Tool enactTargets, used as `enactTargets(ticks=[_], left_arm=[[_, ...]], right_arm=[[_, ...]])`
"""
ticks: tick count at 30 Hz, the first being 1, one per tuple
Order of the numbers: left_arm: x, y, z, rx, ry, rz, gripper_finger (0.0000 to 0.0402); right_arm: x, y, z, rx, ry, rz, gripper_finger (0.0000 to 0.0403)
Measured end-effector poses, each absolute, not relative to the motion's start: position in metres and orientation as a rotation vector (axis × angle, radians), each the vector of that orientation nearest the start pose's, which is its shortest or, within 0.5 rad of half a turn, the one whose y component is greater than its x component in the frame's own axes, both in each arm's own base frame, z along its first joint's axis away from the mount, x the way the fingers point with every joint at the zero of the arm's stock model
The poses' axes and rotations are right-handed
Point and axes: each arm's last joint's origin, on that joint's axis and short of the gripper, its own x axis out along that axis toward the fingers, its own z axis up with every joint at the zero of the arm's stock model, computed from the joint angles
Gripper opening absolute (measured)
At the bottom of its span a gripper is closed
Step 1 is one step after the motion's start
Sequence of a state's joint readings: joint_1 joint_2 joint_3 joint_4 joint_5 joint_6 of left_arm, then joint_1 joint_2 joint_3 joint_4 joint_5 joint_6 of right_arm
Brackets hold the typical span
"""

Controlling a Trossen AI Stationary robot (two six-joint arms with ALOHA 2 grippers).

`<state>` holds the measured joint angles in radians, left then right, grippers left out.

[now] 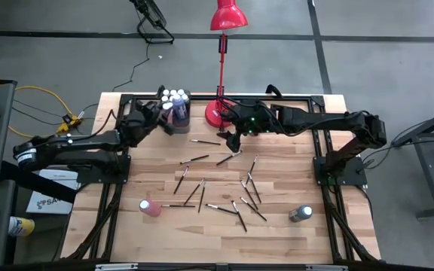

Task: Pick & Place Paint Supplies
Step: Put the large light pink paint bottle into the bin

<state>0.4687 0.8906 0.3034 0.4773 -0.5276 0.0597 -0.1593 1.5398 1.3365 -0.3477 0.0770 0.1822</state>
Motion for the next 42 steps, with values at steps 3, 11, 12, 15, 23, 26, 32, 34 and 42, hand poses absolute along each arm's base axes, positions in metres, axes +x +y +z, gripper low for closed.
enactTargets(ticks=[3, 11, 12, 15, 23, 26, 32, 34, 42], left_arm=[[0.152, 0.101, 0.207, 0.041, 0.141, 0.986, 0.0114], [0.147, 0.112, 0.198, 0.037, 0.182, 0.999, 0.0114], [0.147, 0.114, 0.197, 0.046, 0.190, 1.001, 0.0114], [0.146, 0.119, 0.195, 0.060, 0.194, 0.996, 0.0114], [0.147, 0.133, 0.191, 0.094, 0.182, 0.975, 0.0114], [0.149, 0.136, 0.186, 0.083, 0.202, 0.976, 0.0114], [0.153, 0.139, 0.185, 0.092, 0.173, 0.959, 0.0114], [0.153, 0.139, 0.186, 0.094, 0.157, 0.959, 0.0114], [0.152, 0.139, 0.184, 0.050, 0.154, 0.978, 0.0128]], right_arm=[[0.341, -0.057, 0.326, 0.195, 0.529, -0.293, 0.0295], [0.341, -0.058, 0.326, 0.190, 0.529, -0.305, 0.0295], [0.341, -0.058, 0.326, 0.189, 0.529, -0.305, 0.0295], [0.341, -0.058, 0.326, 0.189, 0.529, -0.308, 0.0295], [0.341, -0.058, 0.326, 0.188, 0.528, -0.310, 0.0295], [0.341, -0.059, 0.326, 0.182, 0.527, -0.329, 0.0295], [0.341, -0.059, 0.326, 0.181, 0.527, -0.334, 0.0295], [0.341, -0.059, 0.326, 0.182, 0.527, -0.335, 0.0295], [0.341, -0.060, 0.326, 0.177, 0.524, -0.359, 0.0295]])
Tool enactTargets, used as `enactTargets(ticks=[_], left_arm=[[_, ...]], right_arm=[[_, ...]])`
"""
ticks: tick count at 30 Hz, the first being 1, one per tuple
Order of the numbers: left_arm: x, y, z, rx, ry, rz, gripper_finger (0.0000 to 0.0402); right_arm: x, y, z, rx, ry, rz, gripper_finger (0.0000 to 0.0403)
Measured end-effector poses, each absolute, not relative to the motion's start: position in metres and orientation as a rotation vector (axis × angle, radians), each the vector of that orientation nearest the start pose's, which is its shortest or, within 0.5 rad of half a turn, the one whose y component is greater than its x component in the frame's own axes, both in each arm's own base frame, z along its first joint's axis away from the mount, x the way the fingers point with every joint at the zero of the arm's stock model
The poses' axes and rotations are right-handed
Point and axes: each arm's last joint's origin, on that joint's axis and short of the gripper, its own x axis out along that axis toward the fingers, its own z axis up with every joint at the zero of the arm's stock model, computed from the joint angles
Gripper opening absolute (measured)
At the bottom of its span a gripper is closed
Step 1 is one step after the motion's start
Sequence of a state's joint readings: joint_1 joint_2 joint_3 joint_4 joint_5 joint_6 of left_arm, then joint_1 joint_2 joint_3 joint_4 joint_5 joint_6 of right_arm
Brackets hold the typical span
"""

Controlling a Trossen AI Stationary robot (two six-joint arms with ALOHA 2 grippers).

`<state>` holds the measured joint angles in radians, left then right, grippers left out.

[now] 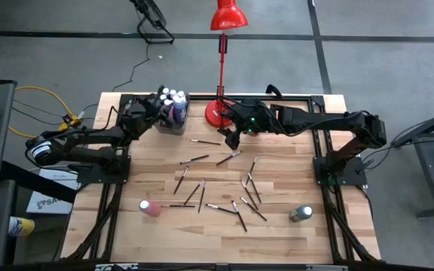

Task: Pick & Place Paint Supplies
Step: Put the large light pink paint bottle into the bin, then put the large dark blue black paint bottle into the bin

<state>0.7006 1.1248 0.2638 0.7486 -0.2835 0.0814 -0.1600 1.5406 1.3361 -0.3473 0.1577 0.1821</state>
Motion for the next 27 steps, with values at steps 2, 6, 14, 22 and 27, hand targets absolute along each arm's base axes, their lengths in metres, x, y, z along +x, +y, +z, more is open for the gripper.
enactTargets(ticks=[2, 6, 14, 22, 27], left_arm=[[0.152, 0.140, 0.185, 0.051, 0.157, 0.997, 0.0169], [0.152, 0.140, 0.185, 0.051, 0.160, 1.008, 0.0240], [0.152, 0.140, 0.185, 0.045, 0.153, 1.003, 0.0264], [0.150, 0.138, 0.203, 0.097, 0.090, 0.995, 0.0266], [0.146, 0.133, 0.216, 0.125, 0.025, 0.964, 0.0266]], right_arm=[[0.341, -0.060, 0.326, 0.177, 0.524, -0.360, 0.0295], [0.341, -0.060, 0.326, 0.194, 0.522, -0.364, 0.0295], [0.337, -0.059, 0.326, 0.238, 0.535, -0.379, 0.0295], [0.298, -0.054, 0.340, 0.368, 0.642, -0.476, 0.0295], [0.259, -0.044, 0.351, 0.533, 0.750, -0.486, 0.0295]])
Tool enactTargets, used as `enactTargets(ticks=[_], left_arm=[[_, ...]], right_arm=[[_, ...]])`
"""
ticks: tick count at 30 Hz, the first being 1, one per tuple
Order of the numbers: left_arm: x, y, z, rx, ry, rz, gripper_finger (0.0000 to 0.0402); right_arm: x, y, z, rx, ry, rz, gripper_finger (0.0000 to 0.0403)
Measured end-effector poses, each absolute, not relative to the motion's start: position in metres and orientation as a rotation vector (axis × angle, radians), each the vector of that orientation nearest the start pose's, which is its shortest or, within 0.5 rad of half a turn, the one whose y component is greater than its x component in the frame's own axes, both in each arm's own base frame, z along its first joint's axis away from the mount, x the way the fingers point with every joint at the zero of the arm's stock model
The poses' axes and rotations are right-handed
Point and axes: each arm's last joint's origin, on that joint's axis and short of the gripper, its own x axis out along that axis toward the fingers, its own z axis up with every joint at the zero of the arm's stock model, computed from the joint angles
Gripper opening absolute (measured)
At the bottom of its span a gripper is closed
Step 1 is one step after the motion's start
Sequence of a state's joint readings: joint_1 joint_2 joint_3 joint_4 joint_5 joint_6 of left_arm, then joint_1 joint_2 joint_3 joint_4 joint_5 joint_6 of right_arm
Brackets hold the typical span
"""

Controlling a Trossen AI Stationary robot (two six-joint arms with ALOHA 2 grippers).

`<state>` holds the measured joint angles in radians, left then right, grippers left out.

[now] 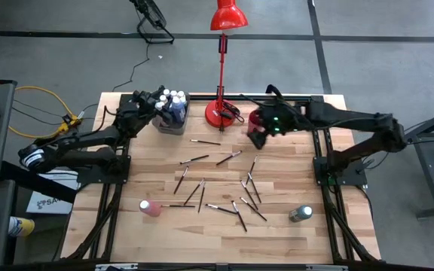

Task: Pick & Place Paint Supplies
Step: Put the large dark blue black paint bottle into the bin

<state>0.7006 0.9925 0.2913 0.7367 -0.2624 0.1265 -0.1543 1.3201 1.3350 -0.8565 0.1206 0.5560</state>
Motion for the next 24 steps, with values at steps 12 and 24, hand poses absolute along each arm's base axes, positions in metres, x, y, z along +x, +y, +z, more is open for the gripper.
enactTargets(ticks=[12, 24], left_arm=[[0.140, 0.123, 0.232, 0.155, -0.074, 0.825, 0.0267], [0.141, 0.122, 0.229, 0.142, -0.051, 0.780, 0.0267]], right_arm=[[0.150, 0.001, 0.370, 1.029, 0.971, -0.723, 0.0295], [0.133, 0.060, 0.353, 1.245, 1.264, -0.761, 0.0295]])
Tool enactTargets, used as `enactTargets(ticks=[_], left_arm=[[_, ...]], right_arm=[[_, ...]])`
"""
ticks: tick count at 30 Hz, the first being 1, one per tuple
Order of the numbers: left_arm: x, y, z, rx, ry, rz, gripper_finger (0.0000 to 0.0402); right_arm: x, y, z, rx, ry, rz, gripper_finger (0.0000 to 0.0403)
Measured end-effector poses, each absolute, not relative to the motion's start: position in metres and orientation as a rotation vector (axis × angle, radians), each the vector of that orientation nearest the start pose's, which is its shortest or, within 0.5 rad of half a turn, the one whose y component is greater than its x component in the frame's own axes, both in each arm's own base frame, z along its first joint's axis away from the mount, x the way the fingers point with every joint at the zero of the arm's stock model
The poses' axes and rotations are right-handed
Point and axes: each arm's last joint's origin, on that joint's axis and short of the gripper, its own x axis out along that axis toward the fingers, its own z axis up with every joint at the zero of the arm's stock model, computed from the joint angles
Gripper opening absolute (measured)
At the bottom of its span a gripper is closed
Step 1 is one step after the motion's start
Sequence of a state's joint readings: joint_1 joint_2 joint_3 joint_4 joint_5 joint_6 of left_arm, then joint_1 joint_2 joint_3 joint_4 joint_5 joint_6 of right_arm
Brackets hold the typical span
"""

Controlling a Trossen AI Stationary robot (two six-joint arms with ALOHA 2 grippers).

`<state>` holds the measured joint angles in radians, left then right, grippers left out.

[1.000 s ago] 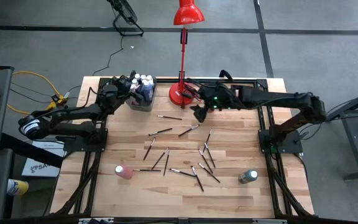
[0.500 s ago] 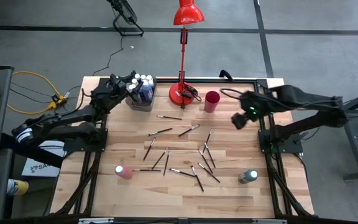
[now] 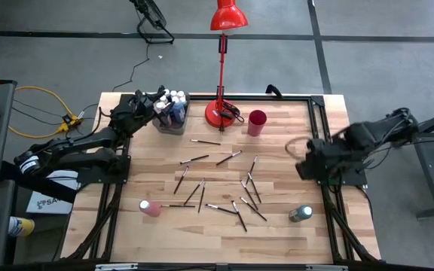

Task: Pick & Place Paint Supplies
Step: Put the large dark blue black paint bottle into the bin

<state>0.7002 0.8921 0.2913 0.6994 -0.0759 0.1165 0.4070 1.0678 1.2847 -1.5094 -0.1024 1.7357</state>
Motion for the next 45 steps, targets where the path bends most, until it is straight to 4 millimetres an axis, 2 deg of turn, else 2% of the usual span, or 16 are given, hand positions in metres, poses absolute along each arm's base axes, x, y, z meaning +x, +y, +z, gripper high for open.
enactTargets(ticks=[4, 9, 12, 17, 26, 32, 36, 40, 45], left_arm=[[0.142, 0.121, 0.229, 0.141, -0.053, 0.753, 0.0267], [0.142, 0.121, 0.229, 0.129, -0.058, 0.736, 0.0267], [0.142, 0.121, 0.229, 0.129, -0.058, 0.736, 0.0267], [0.142, 0.121, 0.230, 0.125, -0.060, 0.735, 0.0267], [0.143, 0.120, 0.230, 0.124, -0.063, 0.700, 0.0267], [0.144, 0.118, 0.230, 0.101, -0.073, 0.626, 0.0267], [0.145, 0.117, 0.230, 0.069, -0.084, 0.577, 0.0267], [0.145, 0.117, 0.230, 0.039, -0.093, 0.547, 0.0267], [0.146, 0.116, 0.230, 0.007, -0.101, 0.522, 0.0267]], right_arm=[[0.126, 0.090, 0.348, 1.252, 1.340, -0.791, 0.0295], [0.115, 0.132, 0.346, 1.324, 1.284, -0.749, 0.0295], [0.109, 0.160, 0.339, 1.306, 1.298, -0.724, 0.0295], [0.097, 0.202, 0.315, 1.135, 1.347, -0.744, 0.0295], [0.087, 0.258, 0.256, 0.778, 1.262, -0.757, 0.0295], [0.085, 0.284, 0.207, 0.559, 1.166, -0.791, 0.0295], [0.087, 0.292, 0.178, 0.431, 1.122, -0.834, 0.0295], [0.090, 0.295, 0.158, 0.350, 1.044, -0.861, 0.0295], [0.099, 0.293, 0.145, 0.330, 0.990, -0.916, 0.0295]])
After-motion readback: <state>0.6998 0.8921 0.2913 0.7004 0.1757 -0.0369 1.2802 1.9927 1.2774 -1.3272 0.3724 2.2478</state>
